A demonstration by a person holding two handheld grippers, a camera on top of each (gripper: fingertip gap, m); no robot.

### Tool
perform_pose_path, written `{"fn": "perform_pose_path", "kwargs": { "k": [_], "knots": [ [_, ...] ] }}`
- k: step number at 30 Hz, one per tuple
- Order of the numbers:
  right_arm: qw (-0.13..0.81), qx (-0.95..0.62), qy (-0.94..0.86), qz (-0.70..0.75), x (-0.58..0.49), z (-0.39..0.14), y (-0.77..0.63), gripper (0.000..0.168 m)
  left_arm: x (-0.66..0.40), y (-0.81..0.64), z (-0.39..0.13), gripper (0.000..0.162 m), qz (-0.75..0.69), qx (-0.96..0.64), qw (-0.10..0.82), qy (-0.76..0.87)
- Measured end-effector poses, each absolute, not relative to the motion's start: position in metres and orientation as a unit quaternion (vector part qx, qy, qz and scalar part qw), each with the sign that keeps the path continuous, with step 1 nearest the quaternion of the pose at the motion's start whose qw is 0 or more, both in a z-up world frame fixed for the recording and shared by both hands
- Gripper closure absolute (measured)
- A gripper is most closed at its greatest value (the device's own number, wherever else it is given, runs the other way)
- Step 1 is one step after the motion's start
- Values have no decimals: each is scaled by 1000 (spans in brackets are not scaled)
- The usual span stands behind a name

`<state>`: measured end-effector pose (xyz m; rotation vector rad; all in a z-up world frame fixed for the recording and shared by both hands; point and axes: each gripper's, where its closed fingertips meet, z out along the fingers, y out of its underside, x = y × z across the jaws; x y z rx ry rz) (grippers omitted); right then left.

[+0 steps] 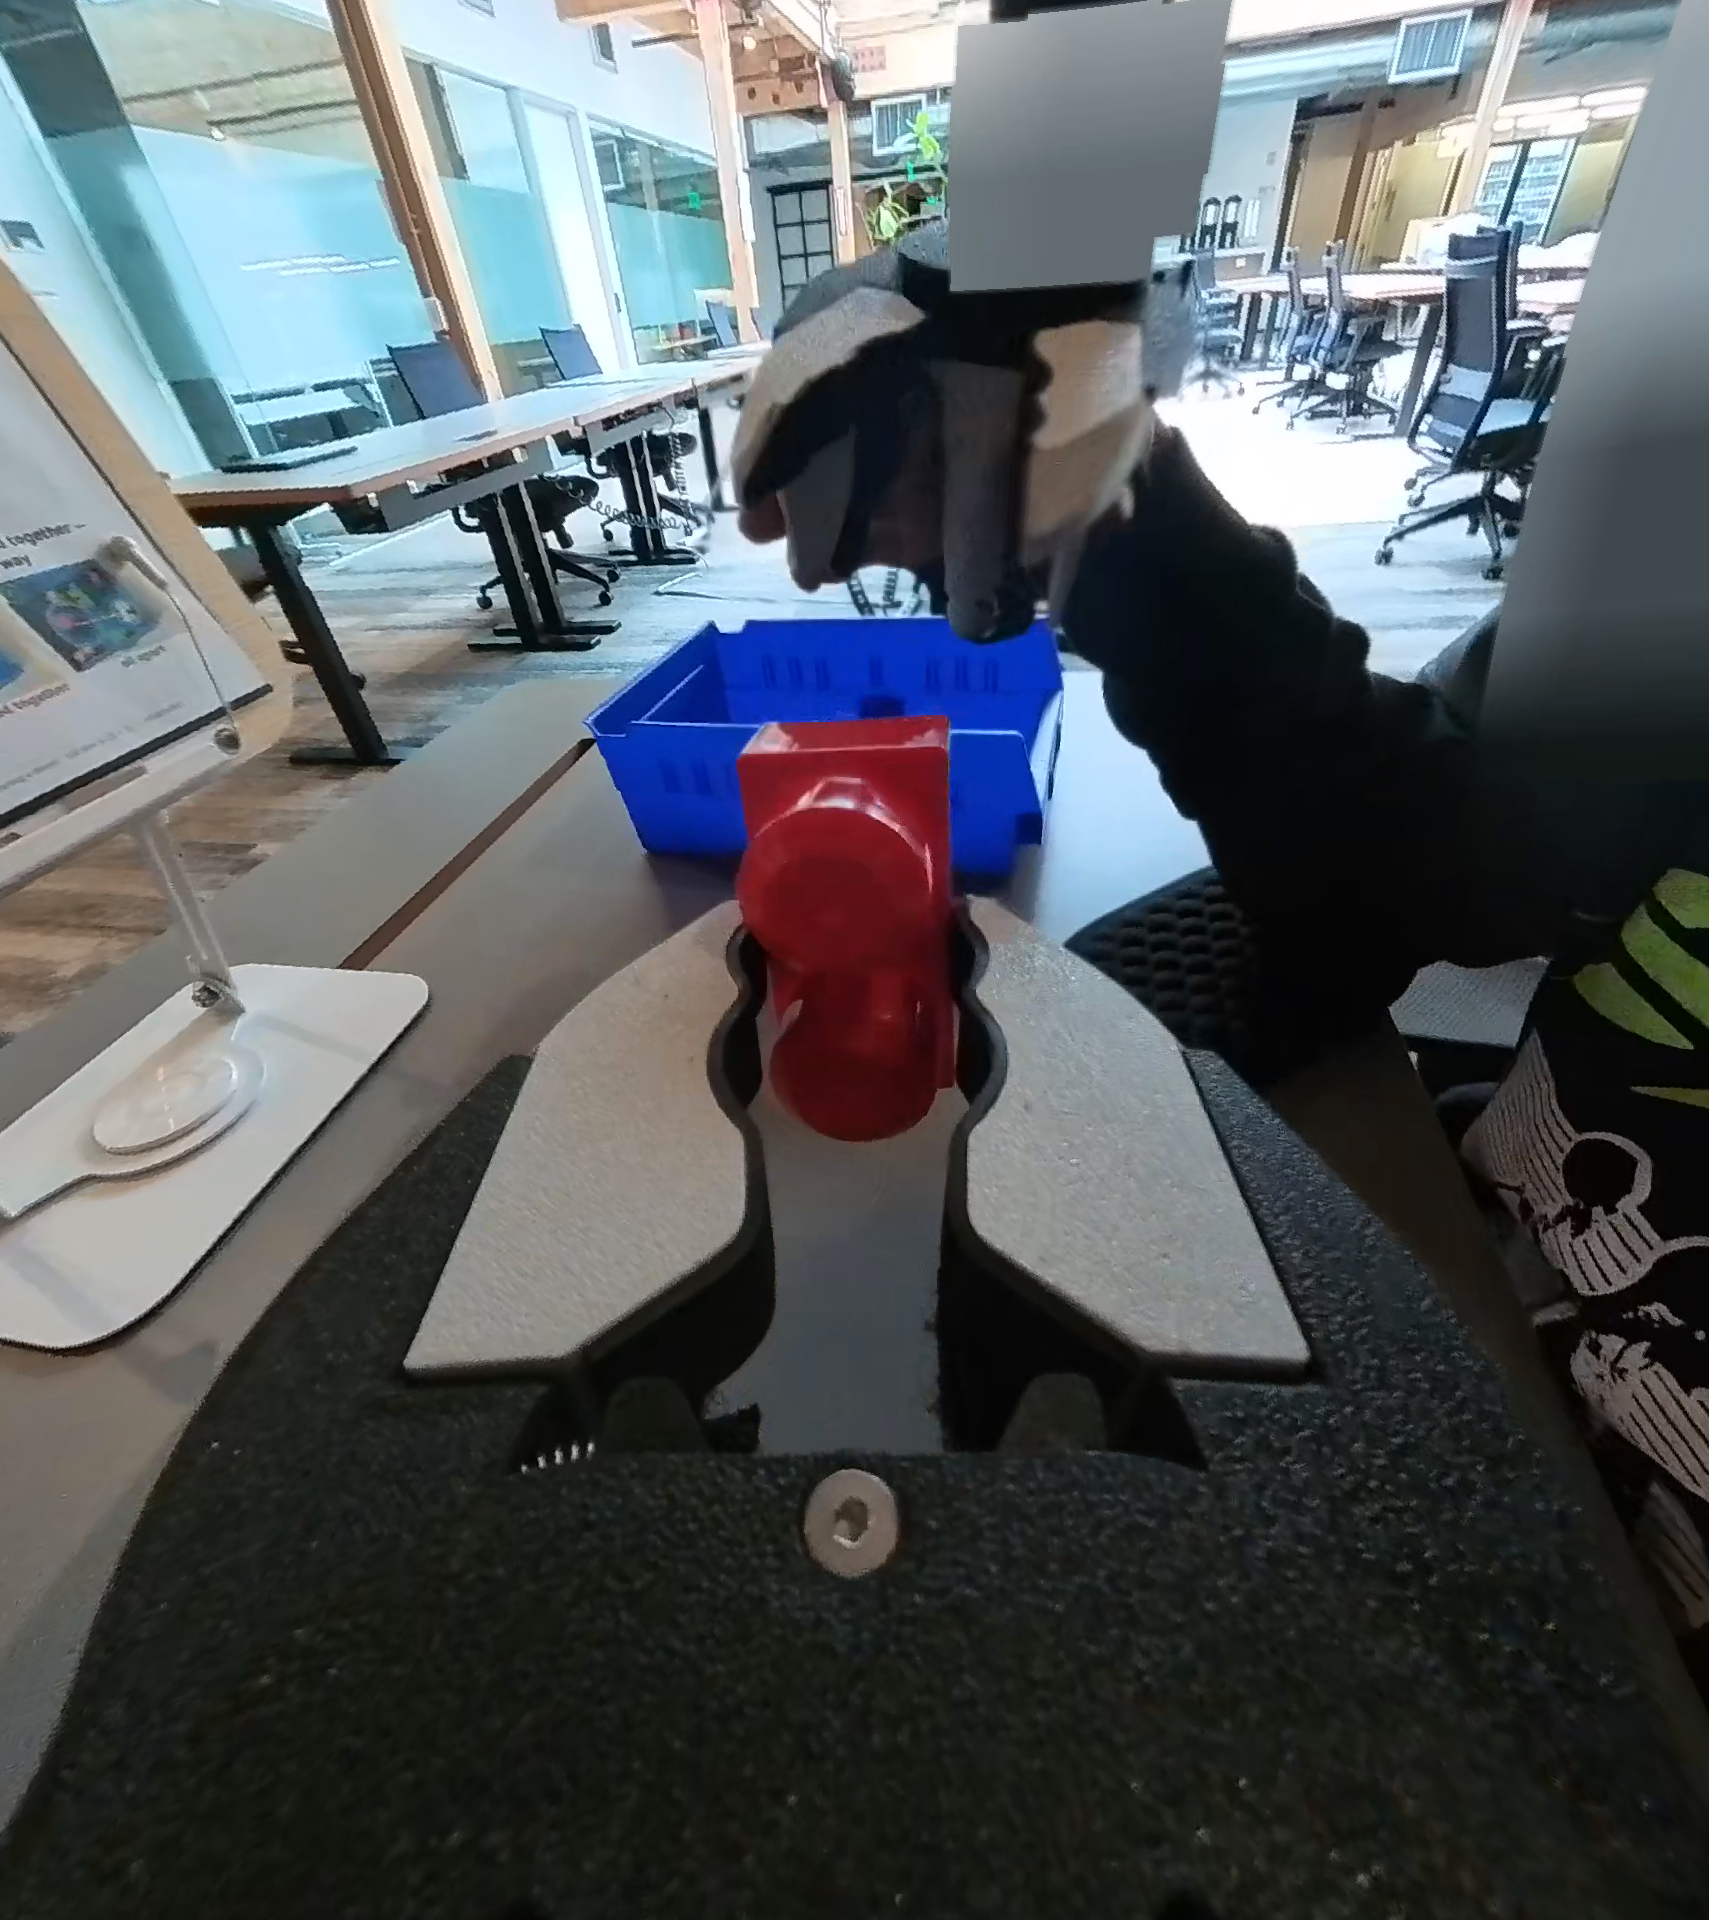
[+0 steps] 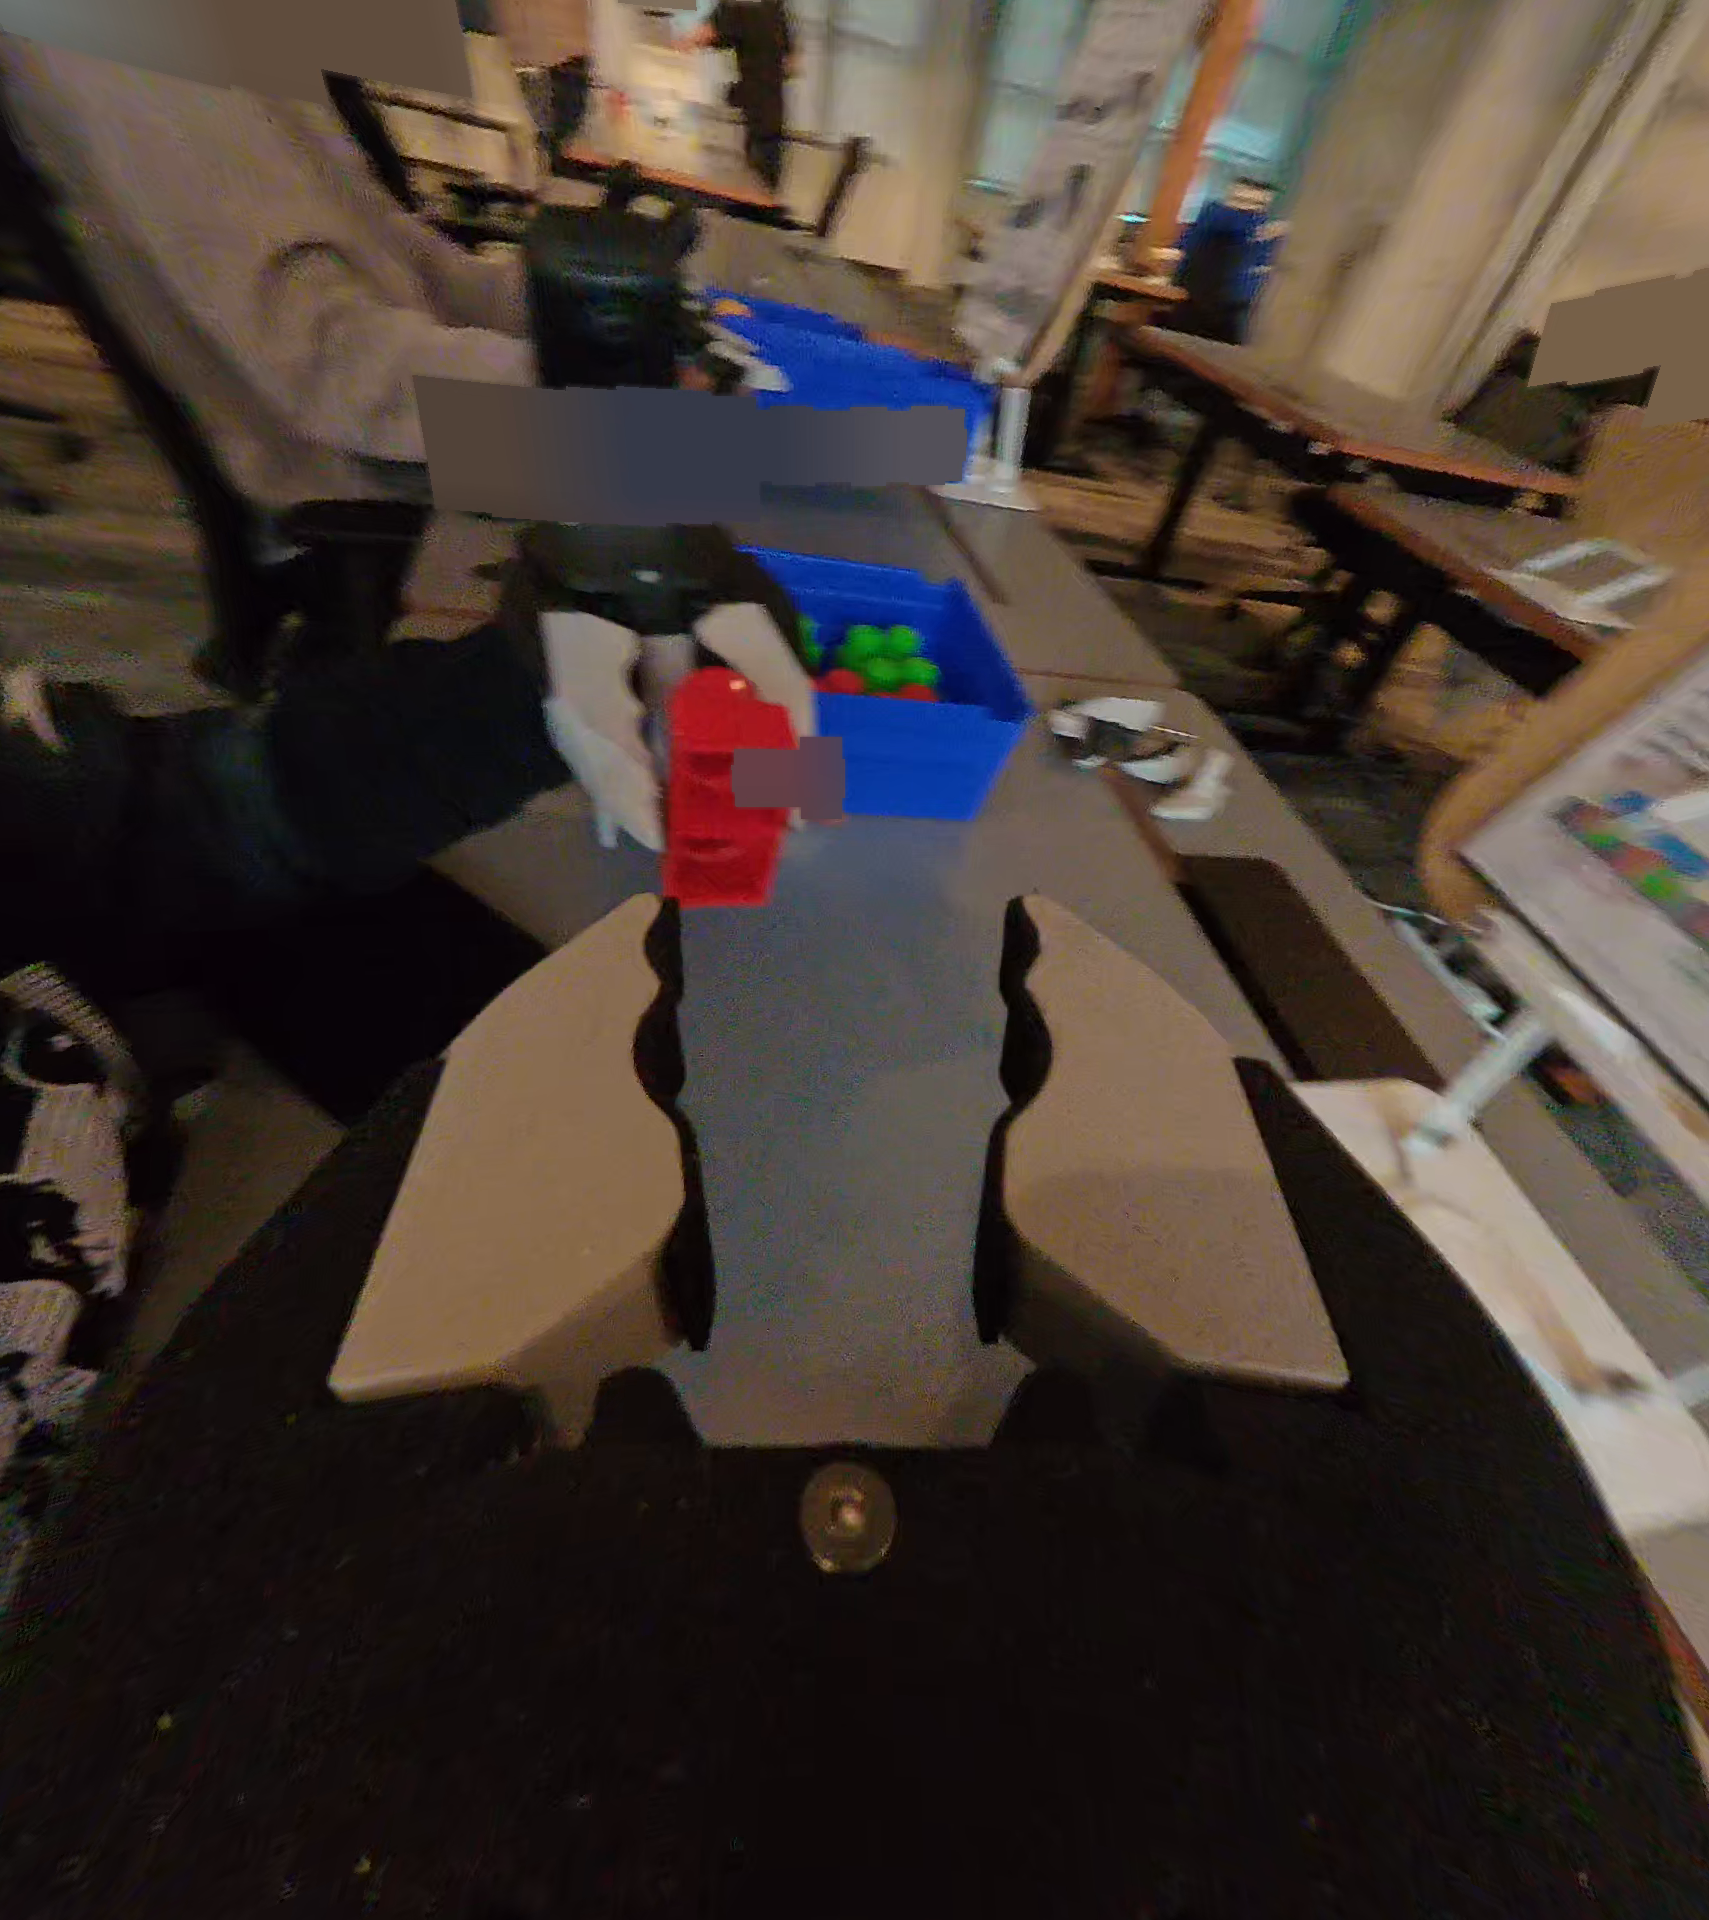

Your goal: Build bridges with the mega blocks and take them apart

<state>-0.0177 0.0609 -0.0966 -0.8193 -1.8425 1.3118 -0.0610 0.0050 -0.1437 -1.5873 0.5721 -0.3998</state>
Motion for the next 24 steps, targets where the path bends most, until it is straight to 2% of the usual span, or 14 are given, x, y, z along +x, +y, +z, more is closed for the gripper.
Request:
{"fn": "perform_pose_path", "kwargs": {
  "k": [8, 12, 16, 19, 24],
  "knots": [
    [286, -280, -784, 475, -39, -140, 6, 107, -41, 8, -165, 128, -171, -721, 602, 297],
    [273, -281, -799, 456, -43, -153, 1, 113, -32, 8, -177, 128, -163, -731, 577, 326],
    [270, -271, -816, 433, -42, -161, -2, 132, -31, 10, -183, 128, -152, -738, 567, 332],
    [290, -275, -818, 413, -45, -161, 4, 133, -35, 15, -181, 127, -141, -733, 584, 320],
    [332, -320, -789, 407, -45, -146, 36, 133, -49, 25, -170, 104, -156, -721, 625, 256]
  ]
}}
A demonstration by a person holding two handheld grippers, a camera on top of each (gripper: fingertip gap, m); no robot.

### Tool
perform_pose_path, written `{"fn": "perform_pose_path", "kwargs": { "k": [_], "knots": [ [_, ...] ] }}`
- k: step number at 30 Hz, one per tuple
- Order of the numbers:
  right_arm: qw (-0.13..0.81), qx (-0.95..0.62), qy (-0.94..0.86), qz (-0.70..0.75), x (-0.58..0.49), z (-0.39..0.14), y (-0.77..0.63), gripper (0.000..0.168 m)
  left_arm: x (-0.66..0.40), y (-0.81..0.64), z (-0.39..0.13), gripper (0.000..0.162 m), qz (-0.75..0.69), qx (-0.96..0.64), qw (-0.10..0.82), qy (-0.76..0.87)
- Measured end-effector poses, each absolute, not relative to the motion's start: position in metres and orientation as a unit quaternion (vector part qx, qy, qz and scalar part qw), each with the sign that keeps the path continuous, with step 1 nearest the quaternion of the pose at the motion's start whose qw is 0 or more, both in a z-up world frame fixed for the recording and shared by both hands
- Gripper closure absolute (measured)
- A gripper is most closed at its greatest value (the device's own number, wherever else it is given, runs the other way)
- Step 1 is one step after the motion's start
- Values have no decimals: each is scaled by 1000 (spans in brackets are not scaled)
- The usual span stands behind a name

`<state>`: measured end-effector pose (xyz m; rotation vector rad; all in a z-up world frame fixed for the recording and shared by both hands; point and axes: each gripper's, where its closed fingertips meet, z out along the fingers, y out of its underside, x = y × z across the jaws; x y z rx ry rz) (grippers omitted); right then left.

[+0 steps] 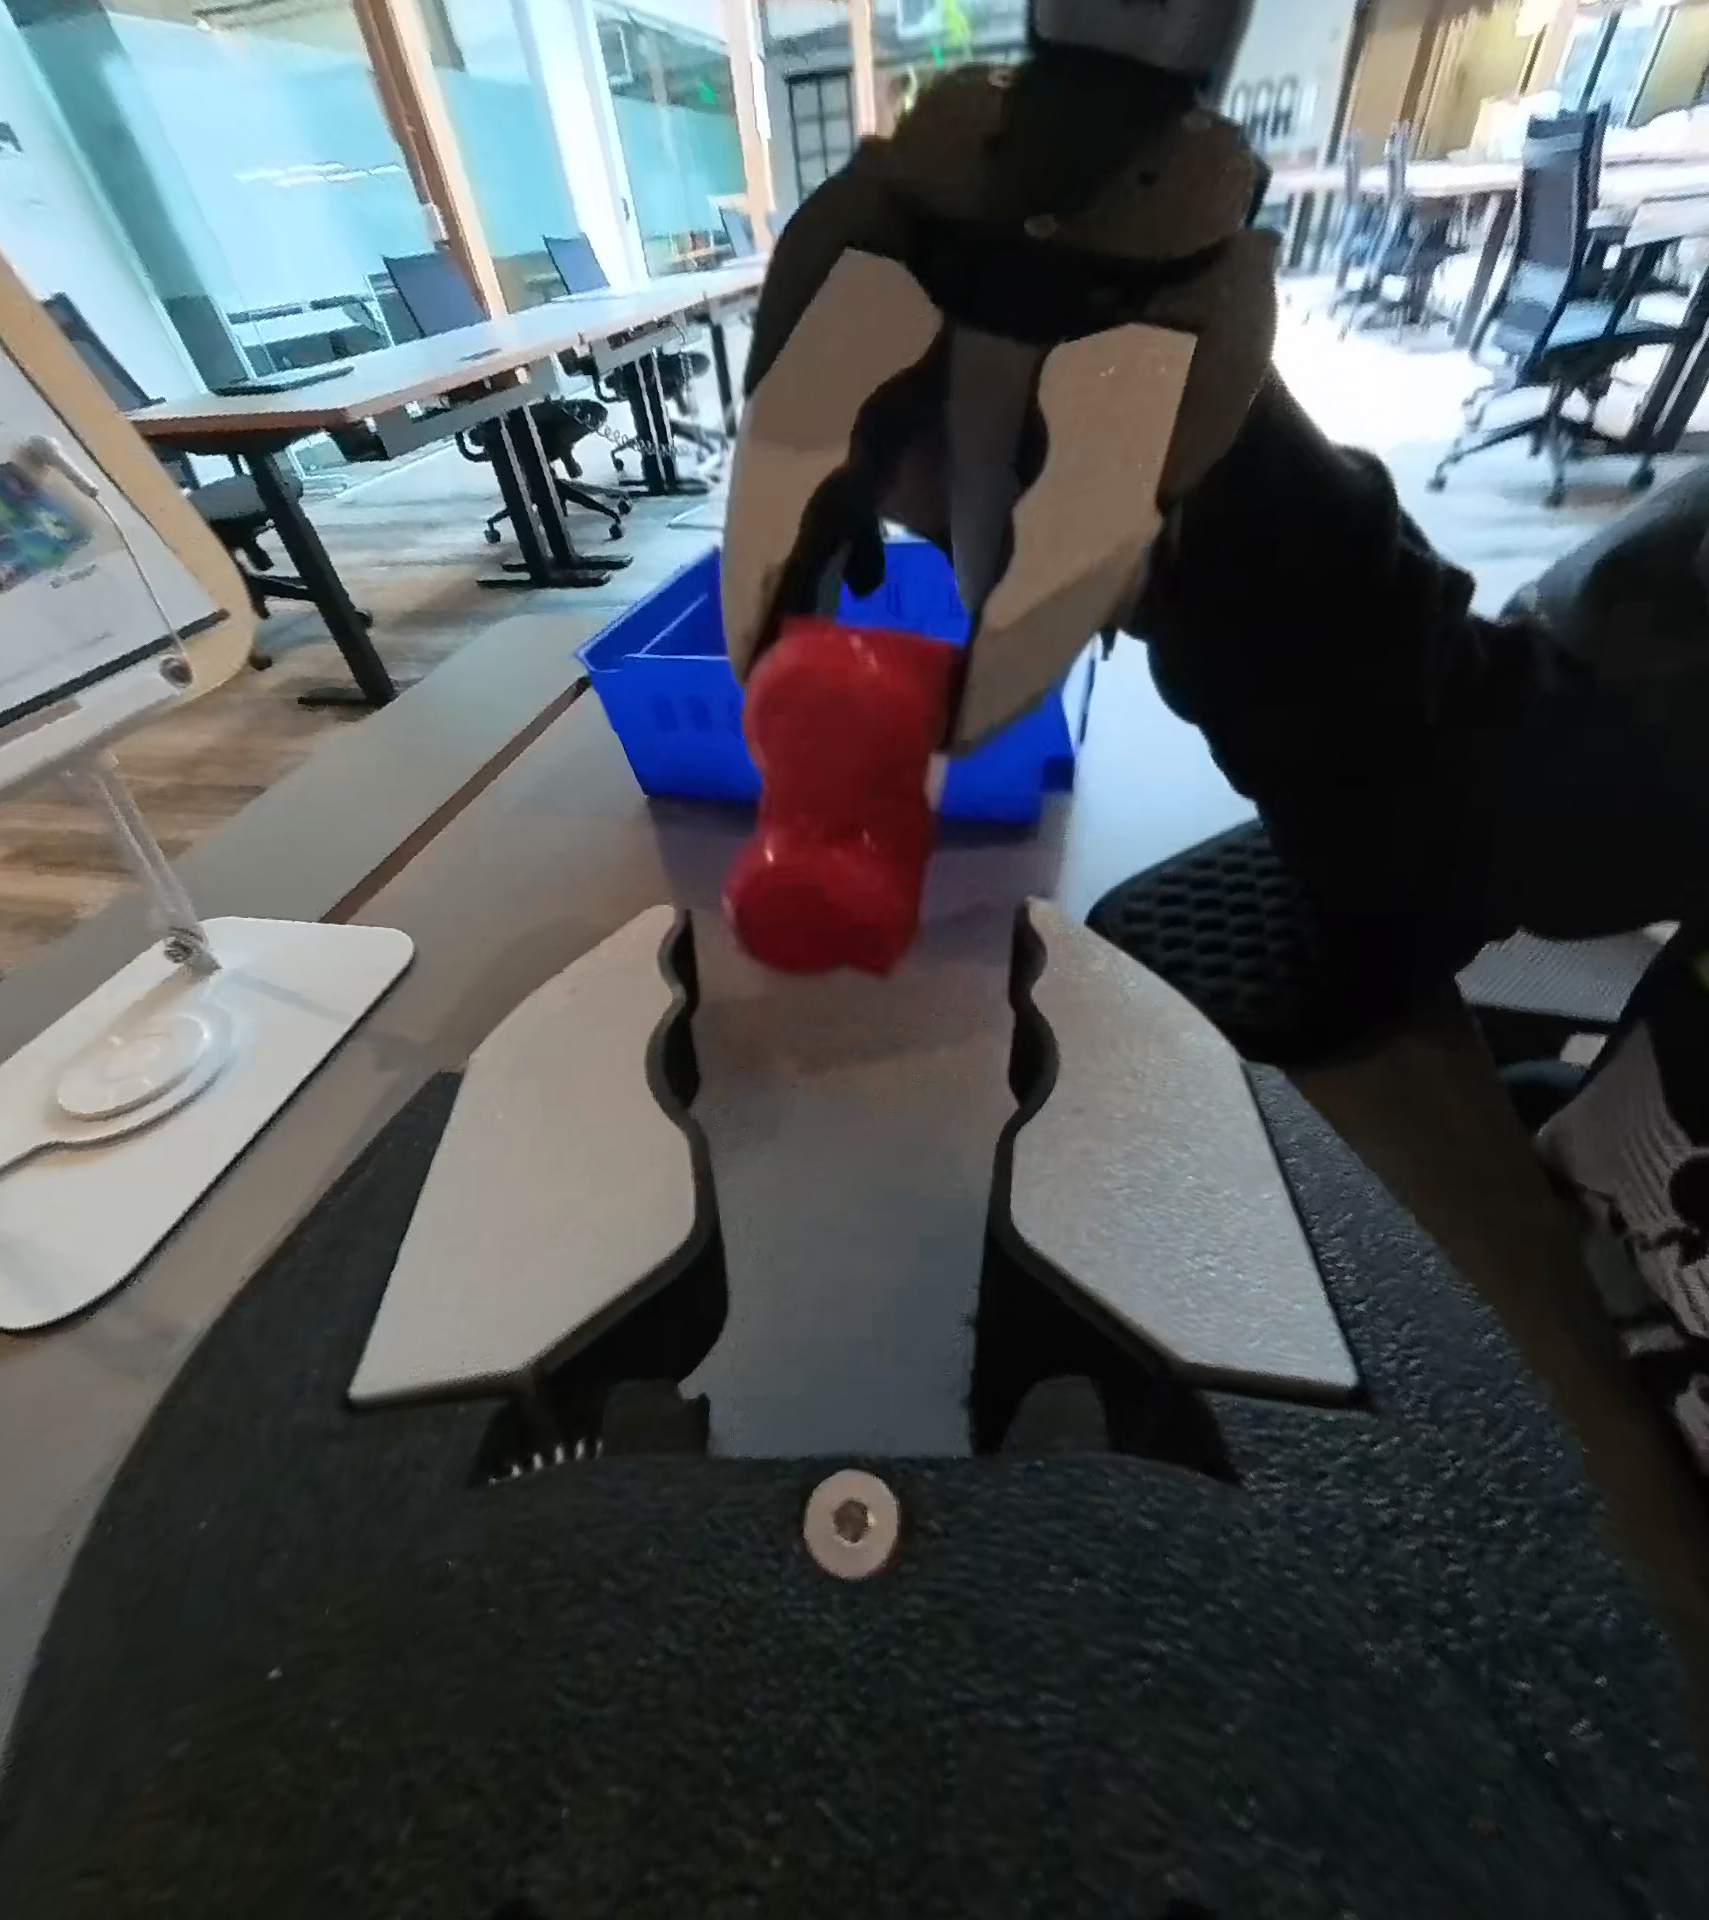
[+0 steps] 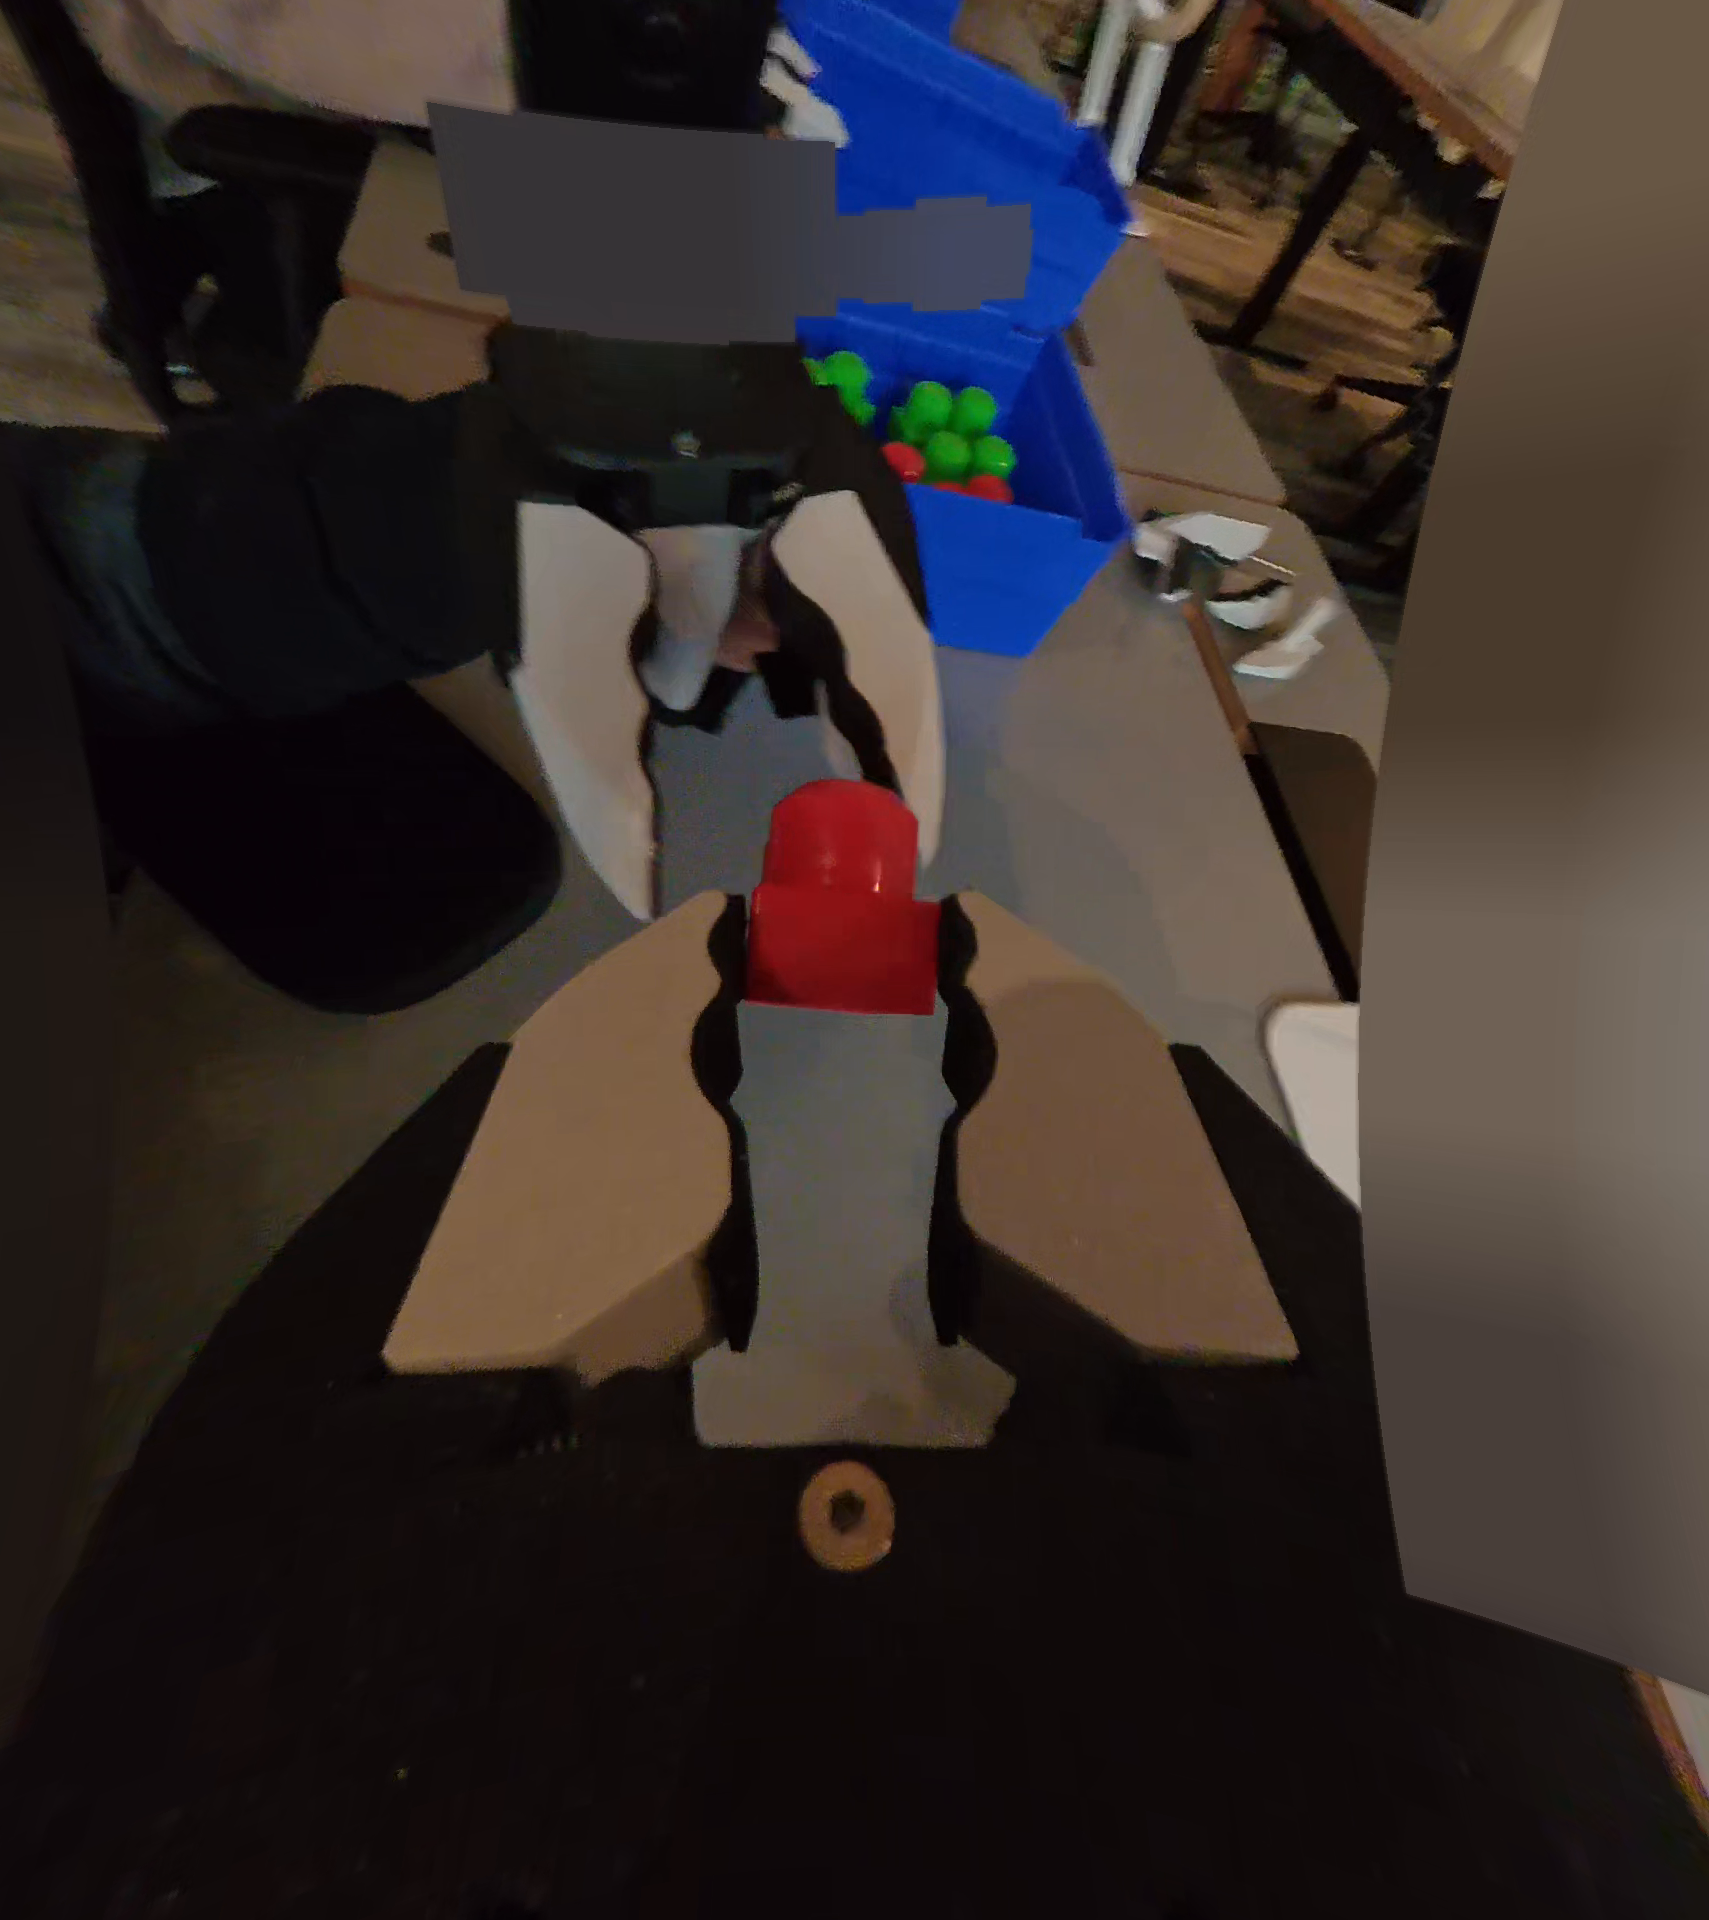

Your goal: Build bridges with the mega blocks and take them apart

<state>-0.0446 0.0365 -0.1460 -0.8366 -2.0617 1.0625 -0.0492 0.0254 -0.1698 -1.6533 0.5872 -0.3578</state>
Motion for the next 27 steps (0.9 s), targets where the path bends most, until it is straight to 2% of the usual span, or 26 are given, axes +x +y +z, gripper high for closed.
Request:
{"fn": "perform_pose_path", "kwargs": {
  "k": [6, 10, 18, 22, 27],
  "knots": [
    [398, -420, -738, 347, 0, -118, 122, 133, -53, 29, -166, 83, -167, -716, 634, 240],
    [420, -504, -710, 256, 66, -126, 188, 133, -56, 28, -163, 81, -170, -711, 643, 229],
    [457, -677, -545, 188, 182, -212, 279, 133, -66, 28, -158, 80, -160, -706, 656, 212],
    [464, -719, -486, 179, 193, -257, 291, 133, -67, 31, -160, 83, -148, -709, 655, 214],
    [442, -732, -495, 155, 181, -282, 298, 133, -67, 34, -164, 84, -138, -715, 649, 219]
  ]
}}
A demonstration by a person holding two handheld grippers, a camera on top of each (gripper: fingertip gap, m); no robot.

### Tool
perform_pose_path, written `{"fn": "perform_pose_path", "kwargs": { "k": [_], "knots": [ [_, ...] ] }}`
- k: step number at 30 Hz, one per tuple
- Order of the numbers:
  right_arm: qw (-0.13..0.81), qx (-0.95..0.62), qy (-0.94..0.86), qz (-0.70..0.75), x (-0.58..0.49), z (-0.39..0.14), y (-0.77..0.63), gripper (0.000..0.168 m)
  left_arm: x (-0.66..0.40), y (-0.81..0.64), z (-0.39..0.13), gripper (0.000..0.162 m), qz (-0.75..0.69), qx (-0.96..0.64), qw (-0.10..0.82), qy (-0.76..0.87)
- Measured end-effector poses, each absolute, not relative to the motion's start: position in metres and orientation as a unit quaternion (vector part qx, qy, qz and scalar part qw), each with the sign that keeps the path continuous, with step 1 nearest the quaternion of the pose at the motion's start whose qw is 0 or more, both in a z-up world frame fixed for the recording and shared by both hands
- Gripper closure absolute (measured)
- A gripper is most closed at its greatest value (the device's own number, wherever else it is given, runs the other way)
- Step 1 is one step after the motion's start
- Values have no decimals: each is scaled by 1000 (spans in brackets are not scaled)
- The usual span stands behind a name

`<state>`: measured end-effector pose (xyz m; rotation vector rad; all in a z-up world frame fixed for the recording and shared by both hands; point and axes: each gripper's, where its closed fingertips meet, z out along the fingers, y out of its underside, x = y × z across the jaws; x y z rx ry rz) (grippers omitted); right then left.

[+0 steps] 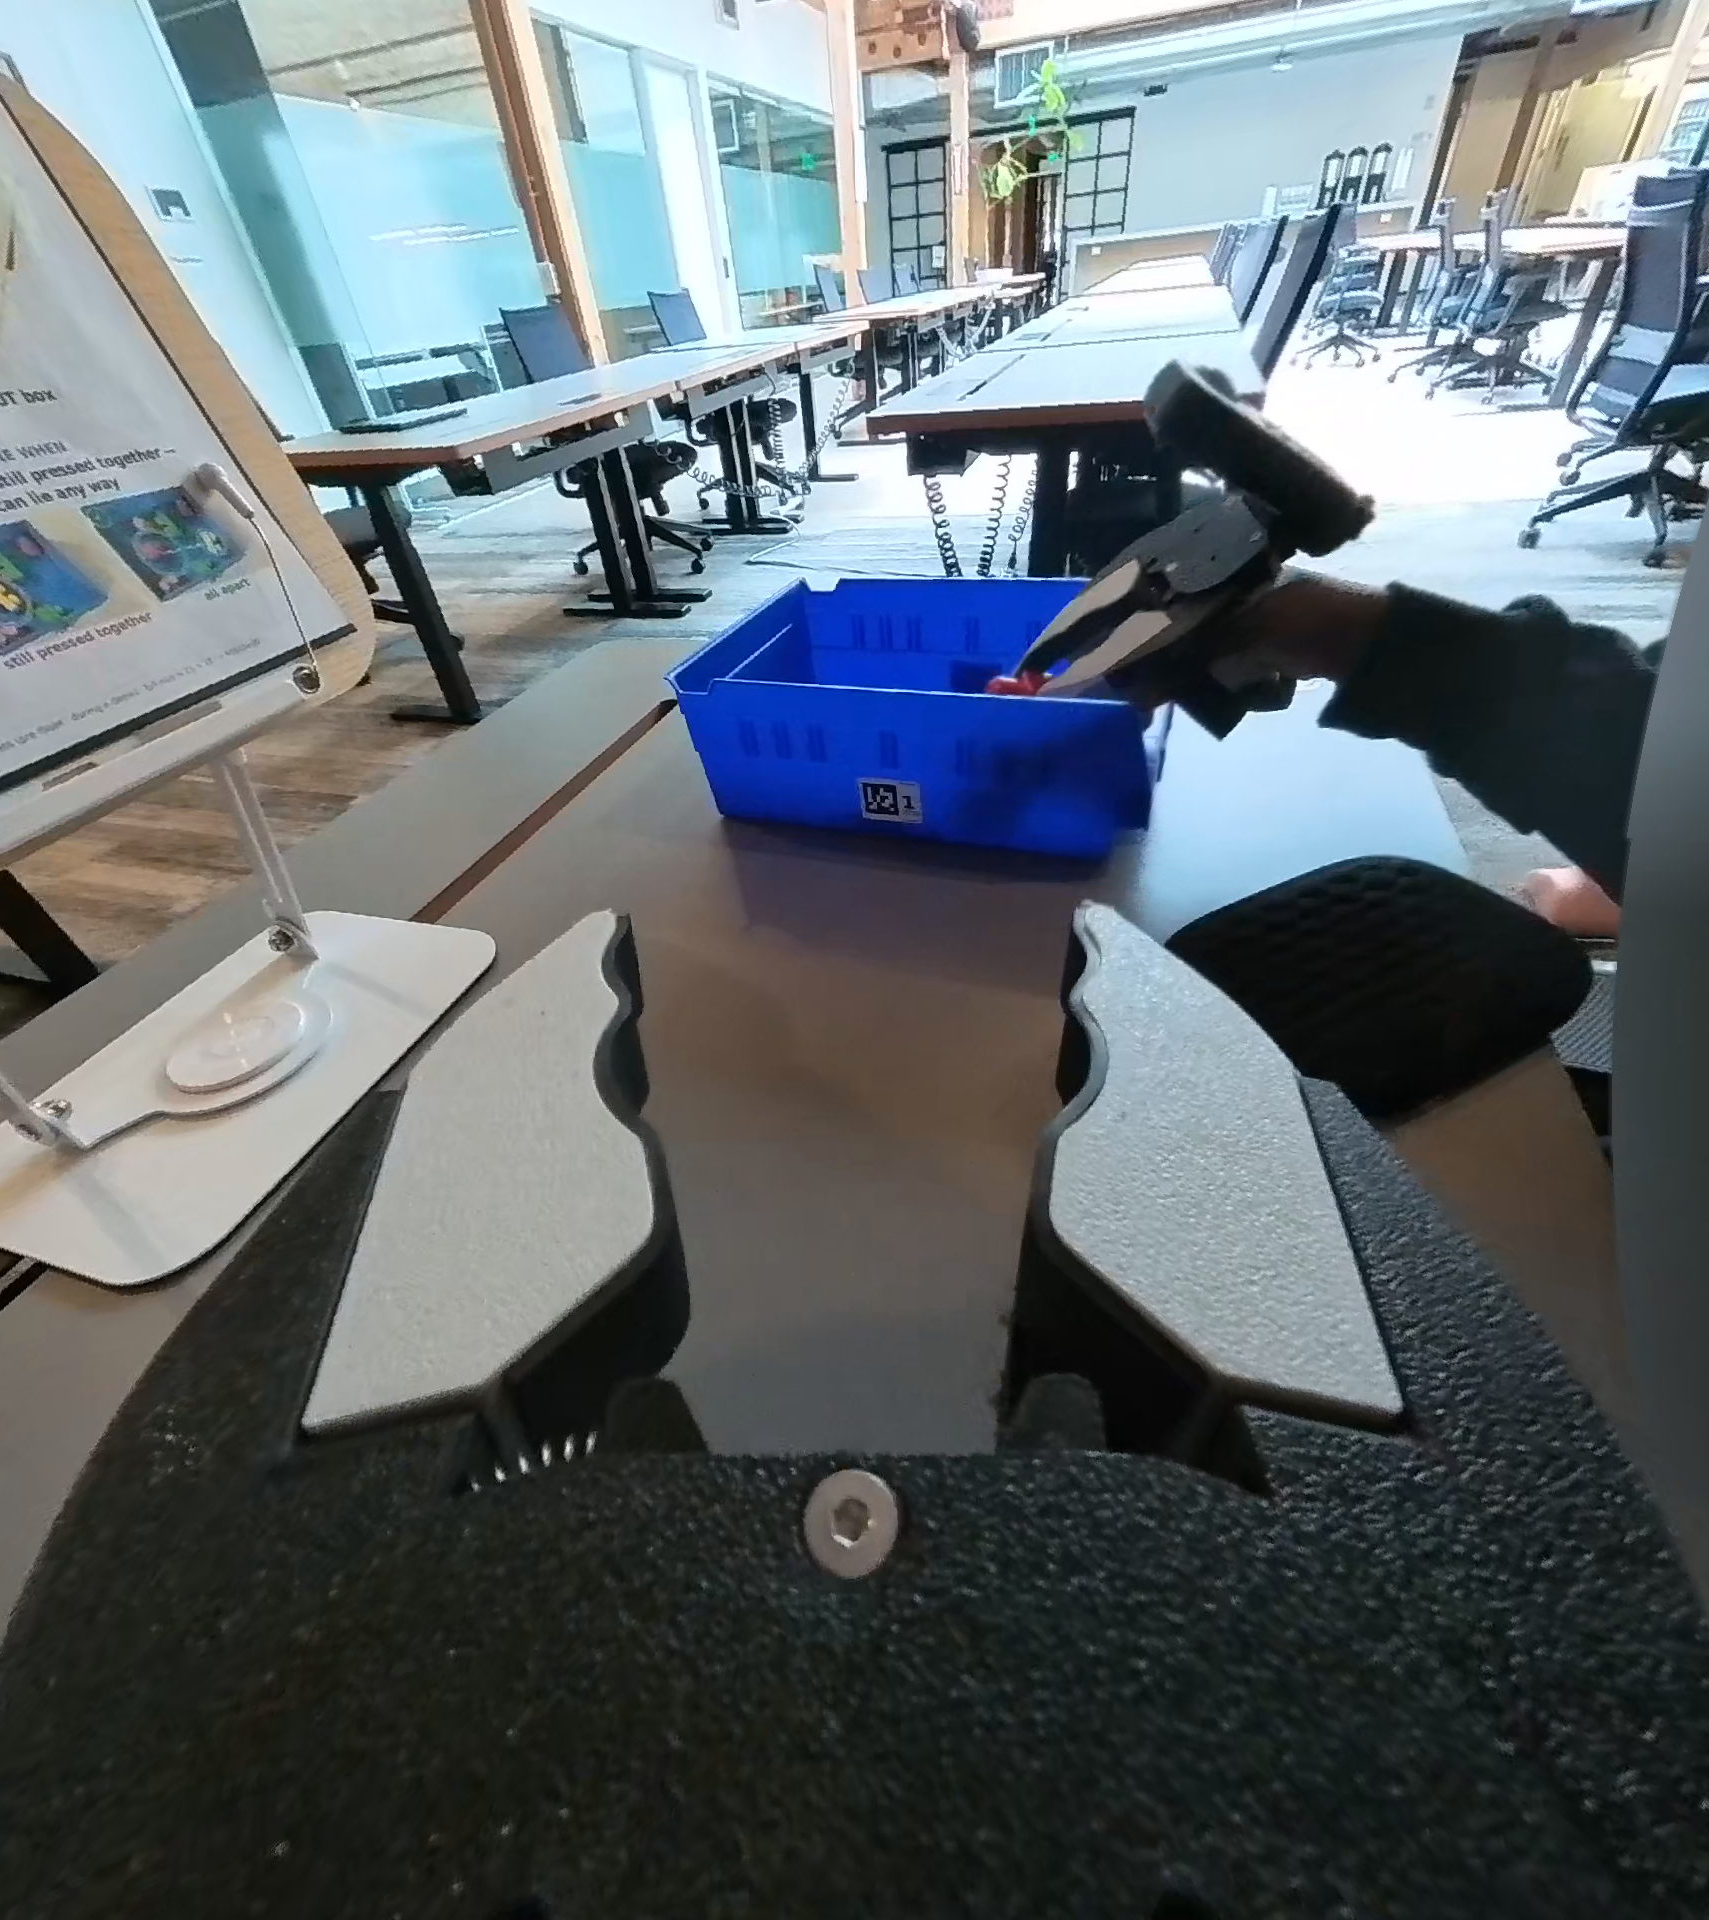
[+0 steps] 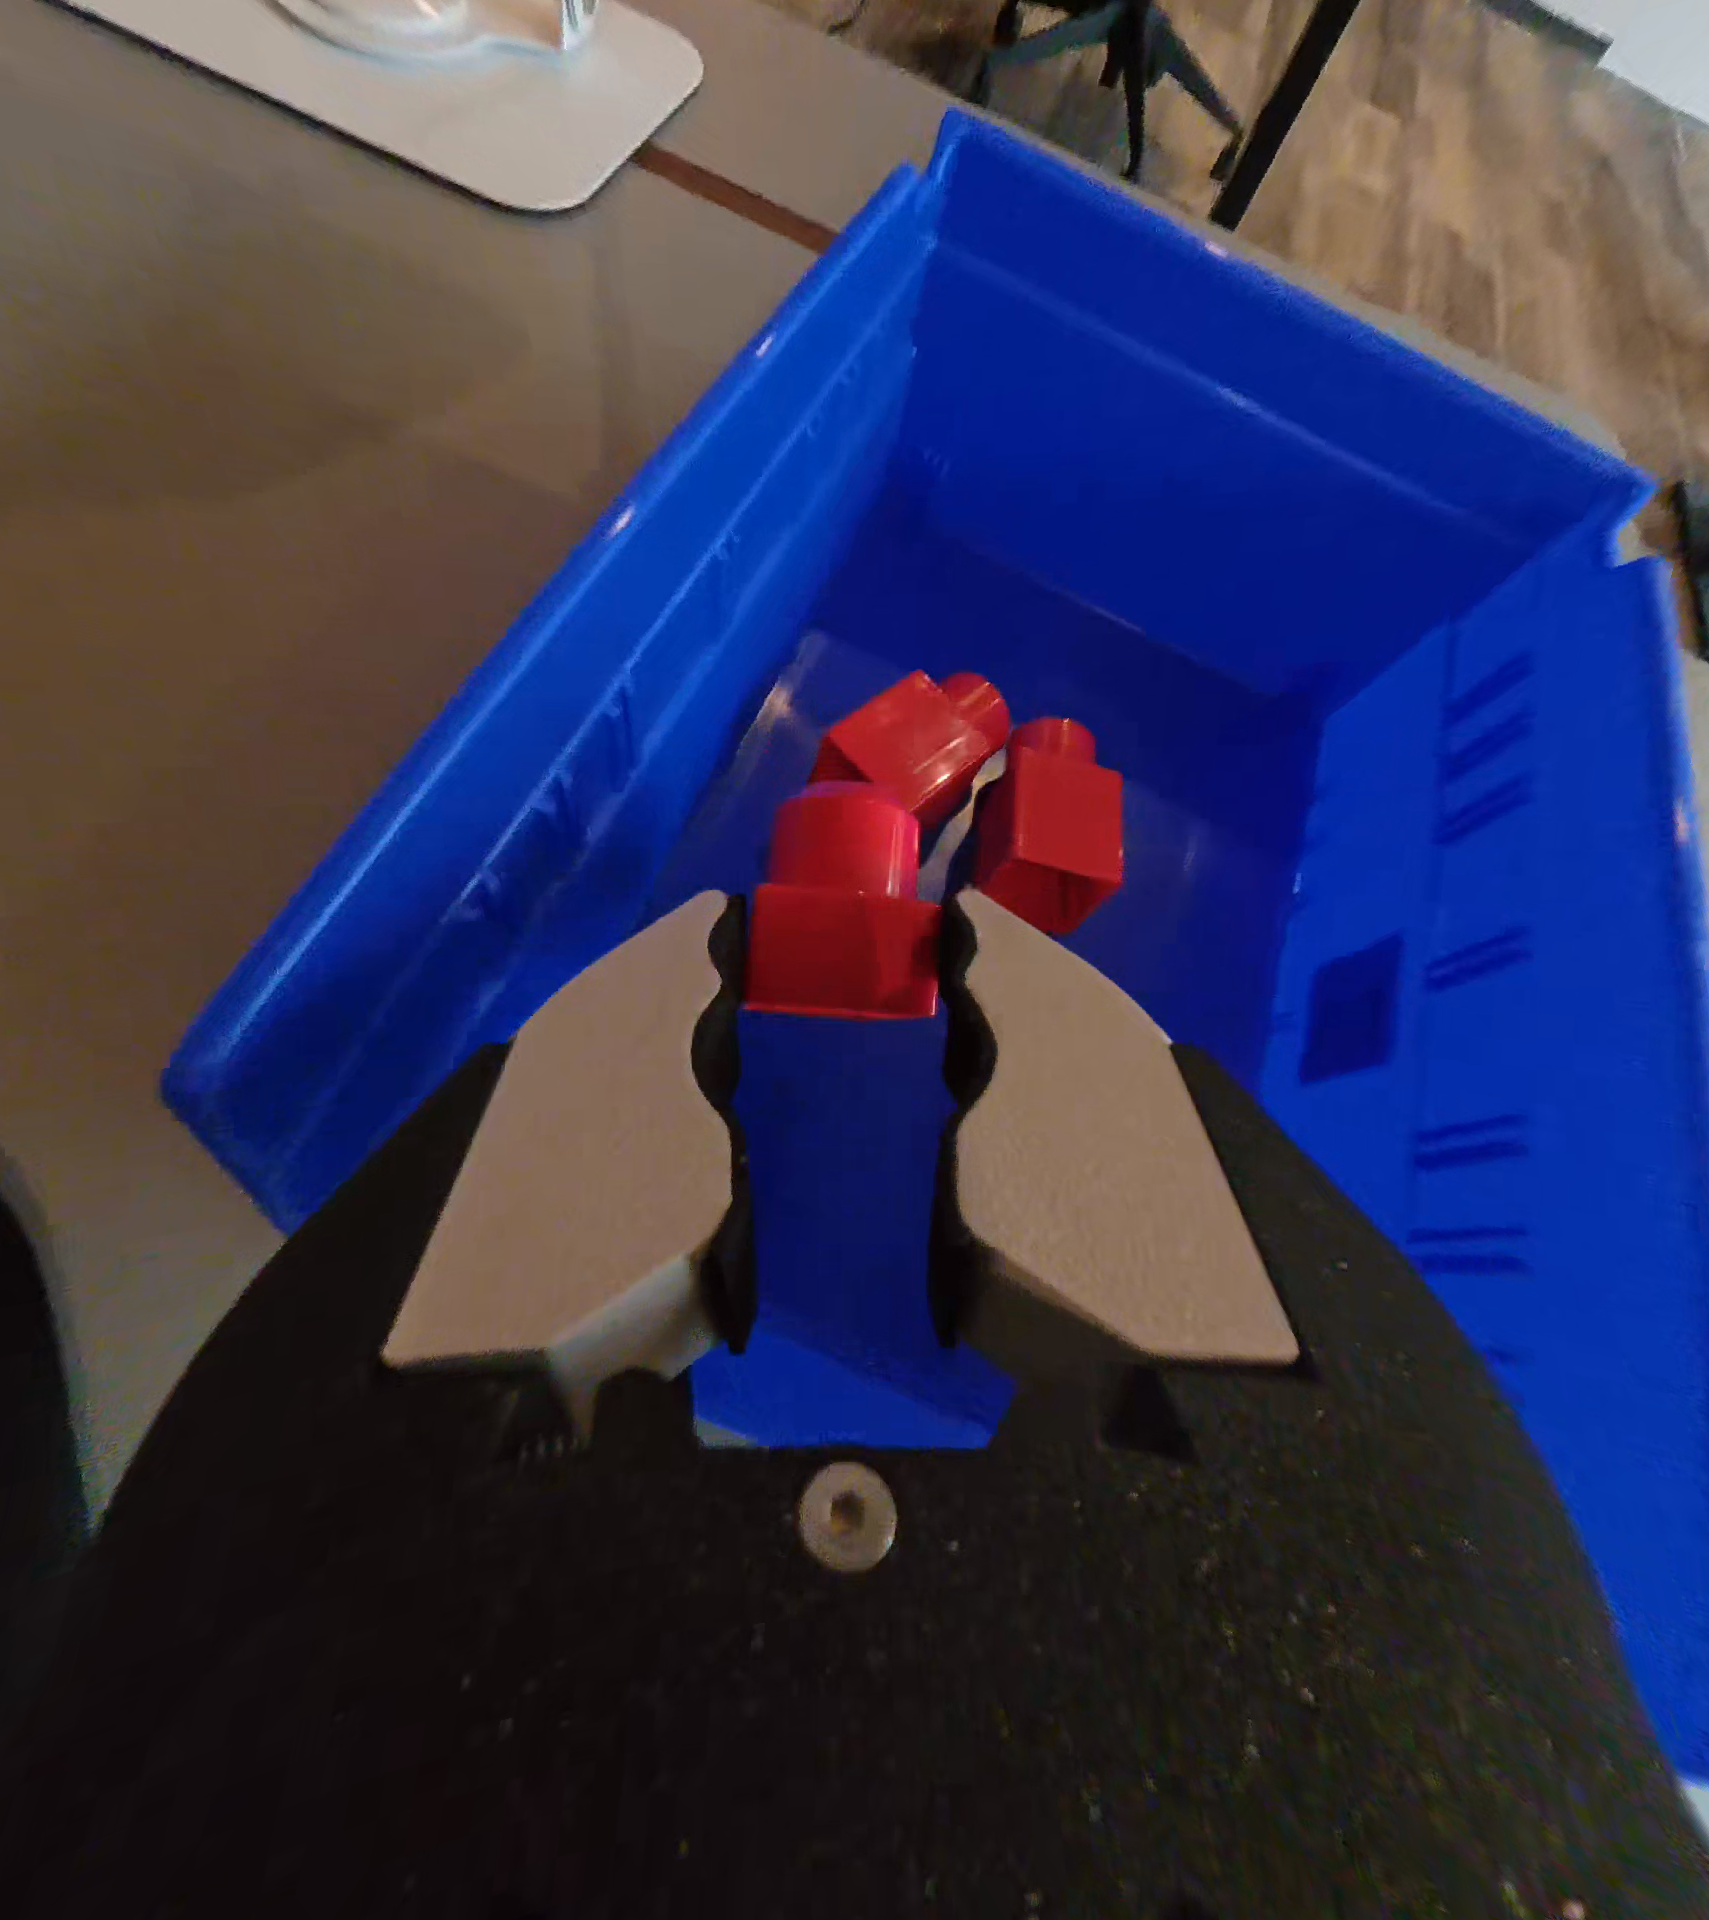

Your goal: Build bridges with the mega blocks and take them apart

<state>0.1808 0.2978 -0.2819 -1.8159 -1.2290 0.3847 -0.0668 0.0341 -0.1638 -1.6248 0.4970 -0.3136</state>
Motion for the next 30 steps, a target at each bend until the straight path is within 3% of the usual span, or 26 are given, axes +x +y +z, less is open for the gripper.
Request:
{"fn": "perform_pose_path", "kwargs": {
  "k": [12, 15, 20, 25, 30],
  "knots": [
    [357, -782, -498, 115, 187, -303, 295, 132, -70, 34, -165, 86, -133, -716, 650, 217],
    [328, -781, -522, 97, 192, -306, 290, 123, -70, 33, -164, 86, -130, -715, 651, 219],
    [300, -784, -535, 95, 196, -310, 282, 123, -71, 31, -161, 86, -127, -711, 655, 220],
    [310, -785, -528, 96, 203, -298, 280, 119, -71, 29, -156, 86, -125, -708, 660, 218],
    [404, -762, -495, 104, 205, -246, 283, 113, -72, 27, -151, 88, -123, -708, 663, 210]
  ]
}}
